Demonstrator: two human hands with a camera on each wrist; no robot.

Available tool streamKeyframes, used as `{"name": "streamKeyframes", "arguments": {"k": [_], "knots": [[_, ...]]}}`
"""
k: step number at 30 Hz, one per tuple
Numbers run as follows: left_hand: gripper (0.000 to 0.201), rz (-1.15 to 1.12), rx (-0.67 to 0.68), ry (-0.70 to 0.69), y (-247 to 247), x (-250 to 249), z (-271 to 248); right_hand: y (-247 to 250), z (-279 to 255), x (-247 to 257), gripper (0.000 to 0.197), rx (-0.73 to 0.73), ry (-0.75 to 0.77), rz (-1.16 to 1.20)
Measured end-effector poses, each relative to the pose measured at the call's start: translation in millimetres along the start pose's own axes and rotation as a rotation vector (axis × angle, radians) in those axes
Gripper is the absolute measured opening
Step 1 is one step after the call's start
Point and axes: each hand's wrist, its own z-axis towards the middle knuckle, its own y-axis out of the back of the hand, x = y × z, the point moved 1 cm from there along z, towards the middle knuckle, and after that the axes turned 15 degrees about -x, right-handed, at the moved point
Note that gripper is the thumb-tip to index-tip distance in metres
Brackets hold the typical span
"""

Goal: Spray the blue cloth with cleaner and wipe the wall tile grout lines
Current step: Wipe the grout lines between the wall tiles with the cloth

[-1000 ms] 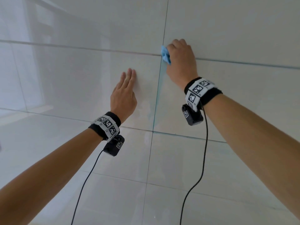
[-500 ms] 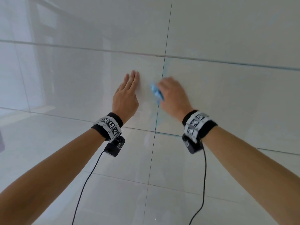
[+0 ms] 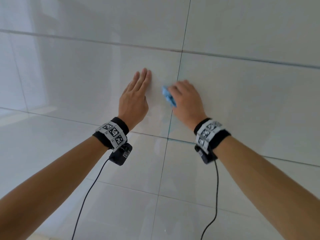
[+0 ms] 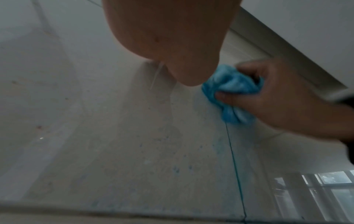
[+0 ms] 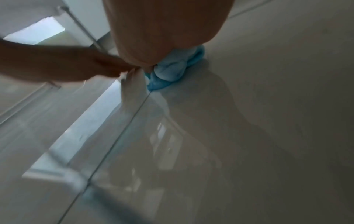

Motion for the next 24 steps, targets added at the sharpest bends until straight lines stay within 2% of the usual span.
{"name": "streamKeyframes", "arguments": {"k": [6, 9, 11, 12, 14, 16, 19, 22, 24], "knots": [[0.076, 0.023, 0.047, 0.003, 5, 0, 1, -8, -109, 35, 0.024, 0.109, 0.126, 0.082], [0.077, 0.045, 0.069, 0.0, 8, -1, 1, -8, -128, 47, 0.015, 0.175, 0.172, 0.084], [0.079, 0.054, 0.102, 0.002, 10, -3, 2, -2, -127, 52, 0.022, 0.224, 0.142, 0.084], [0.08, 0.059, 0.121, 0.004, 11, -2, 2, 4, -123, 53, 0.026, 0.243, 0.078, 0.095], [0.079, 0.068, 0.159, 0.006, 15, -1, 2, 17, -113, 53, 0.033, 0.264, -0.149, 0.137], [0.075, 0.064, 0.199, -0.022, 21, -5, -2, 33, -103, 50, 0.024, 0.244, -0.462, 0.251], [0.053, -0.013, 0.259, -0.06, 37, -28, -28, 64, -90, 43, 0.015, 0.173, -0.995, 0.599], [0.039, -0.273, 0.387, 0.116, 52, -62, -72, 95, -88, 36, 0.02, 0.131, -1.236, 0.804], [0.048, -0.491, 0.573, 0.331, 57, -85, -100, 108, -92, 35, 0.016, 0.12, -1.337, 0.918]]}}
